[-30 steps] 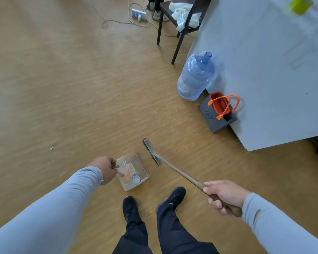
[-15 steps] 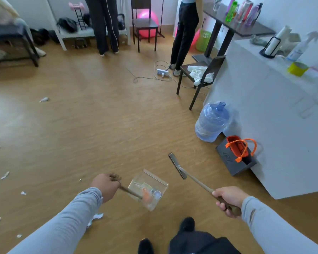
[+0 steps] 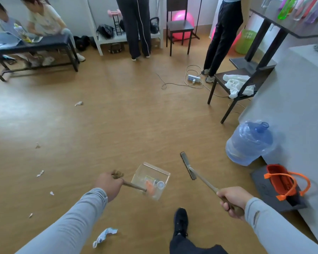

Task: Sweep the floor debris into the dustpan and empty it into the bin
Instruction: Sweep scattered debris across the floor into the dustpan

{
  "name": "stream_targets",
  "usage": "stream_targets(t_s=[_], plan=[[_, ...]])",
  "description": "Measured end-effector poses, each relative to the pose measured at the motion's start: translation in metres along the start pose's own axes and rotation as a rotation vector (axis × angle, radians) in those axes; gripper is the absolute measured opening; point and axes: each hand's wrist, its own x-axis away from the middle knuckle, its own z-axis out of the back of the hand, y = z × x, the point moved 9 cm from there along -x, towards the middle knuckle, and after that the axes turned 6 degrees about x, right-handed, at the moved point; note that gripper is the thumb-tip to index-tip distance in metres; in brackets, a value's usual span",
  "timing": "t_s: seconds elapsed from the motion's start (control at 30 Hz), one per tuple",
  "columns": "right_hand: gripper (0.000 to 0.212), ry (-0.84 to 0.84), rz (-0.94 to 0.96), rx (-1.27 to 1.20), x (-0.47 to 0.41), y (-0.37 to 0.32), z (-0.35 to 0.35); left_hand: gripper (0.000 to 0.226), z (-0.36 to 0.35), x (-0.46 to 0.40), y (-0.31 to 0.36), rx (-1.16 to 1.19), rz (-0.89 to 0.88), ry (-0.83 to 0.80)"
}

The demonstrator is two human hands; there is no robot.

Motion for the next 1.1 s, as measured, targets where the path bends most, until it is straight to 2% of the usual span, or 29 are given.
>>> stream_targets(t_s=[0.23, 0.3, 0.4, 0.73, 0.93, 1.1], plan=[[0.010, -0.066, 0.064, 0.089, -0.027, -0.125, 0.005, 0.014, 0.050, -0.045, 0.037, -0.010, 0.101, 0.163], [0.012, -0.080, 0.078, 0.141, -0.032, -0.159, -0.004, 0.008, 0.071, -0.055, 0.033, 0.017, 0.163, 0.221], [0.013, -0.098, 0.109, 0.192, -0.042, -0.210, -0.023, 0.019, 0.104, -0.078, 0.025, 0.068, 0.244, 0.300], [0.012, -0.094, 0.200, 0.353, -0.065, -0.395, -0.124, 0.027, 0.192, -0.212, 0.010, 0.259, 0.293, 0.328], [0.013, -0.080, 0.231, 0.415, -0.056, -0.502, -0.204, 0.020, 0.257, -0.282, 0.007, 0.303, 0.288, 0.309], [0.013, -0.100, 0.287, 0.443, -0.047, -0.573, -0.250, 0.016, 0.301, -0.323, 0.005, 0.379, 0.341, 0.365]])
